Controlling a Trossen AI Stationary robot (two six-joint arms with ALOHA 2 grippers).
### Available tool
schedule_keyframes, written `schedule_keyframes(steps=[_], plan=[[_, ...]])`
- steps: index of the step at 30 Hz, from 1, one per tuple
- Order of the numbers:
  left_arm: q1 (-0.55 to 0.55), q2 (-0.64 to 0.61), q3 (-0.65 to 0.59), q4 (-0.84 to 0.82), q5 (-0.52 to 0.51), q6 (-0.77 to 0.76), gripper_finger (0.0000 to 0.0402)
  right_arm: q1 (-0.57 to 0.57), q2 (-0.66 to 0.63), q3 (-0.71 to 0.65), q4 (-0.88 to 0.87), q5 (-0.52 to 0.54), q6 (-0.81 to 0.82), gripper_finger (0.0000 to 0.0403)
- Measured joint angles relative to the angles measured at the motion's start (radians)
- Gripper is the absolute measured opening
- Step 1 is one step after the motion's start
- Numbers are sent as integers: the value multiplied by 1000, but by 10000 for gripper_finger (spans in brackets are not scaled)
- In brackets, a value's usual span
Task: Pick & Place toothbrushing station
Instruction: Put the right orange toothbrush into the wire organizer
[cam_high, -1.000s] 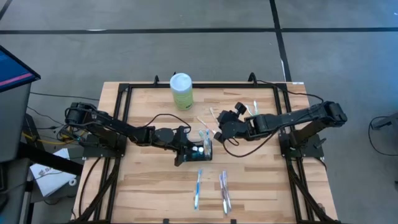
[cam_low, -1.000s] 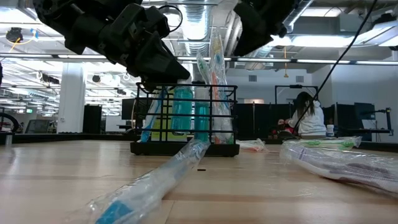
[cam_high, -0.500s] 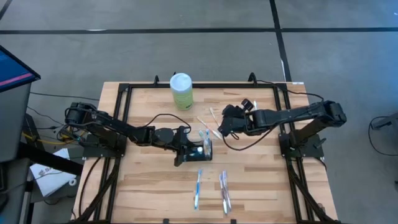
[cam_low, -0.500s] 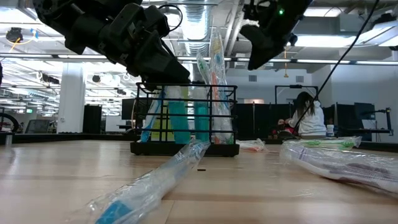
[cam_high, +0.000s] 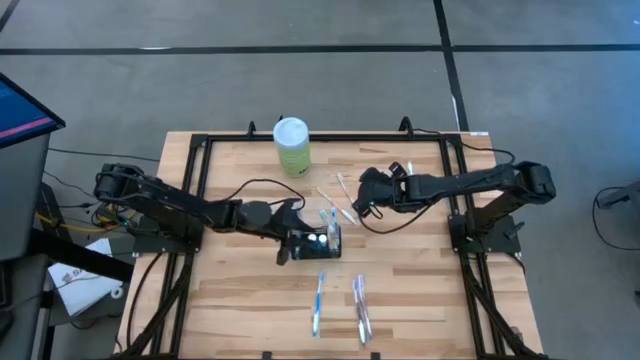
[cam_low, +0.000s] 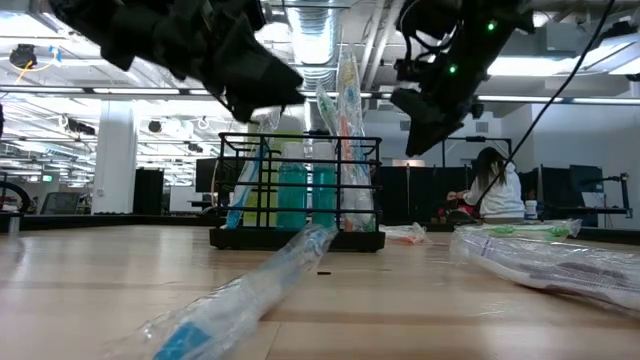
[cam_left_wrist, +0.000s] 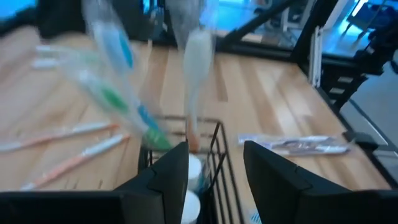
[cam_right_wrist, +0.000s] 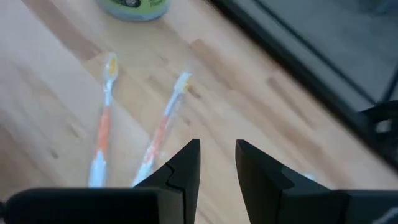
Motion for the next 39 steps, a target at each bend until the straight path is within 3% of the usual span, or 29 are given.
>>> schedule_keyframes(steps=[8, 16, 24, 39], plan=[[-35, -86, 0, -2, -45, 25, 150, -101, 0, -124, 292, -277, -78, 93], [-38, -88, 0, -4, -57, 25, 150, -176, 9, -216, 448, -459, -69, 93], [-38, -88, 0, -3, -61, 25, 150, -183, 12, -219, 486, -464, -67, 93], [-34, -87, 0, 1, -60, 25, 150, -197, 238, -188, 617, -462, -40, 93]])
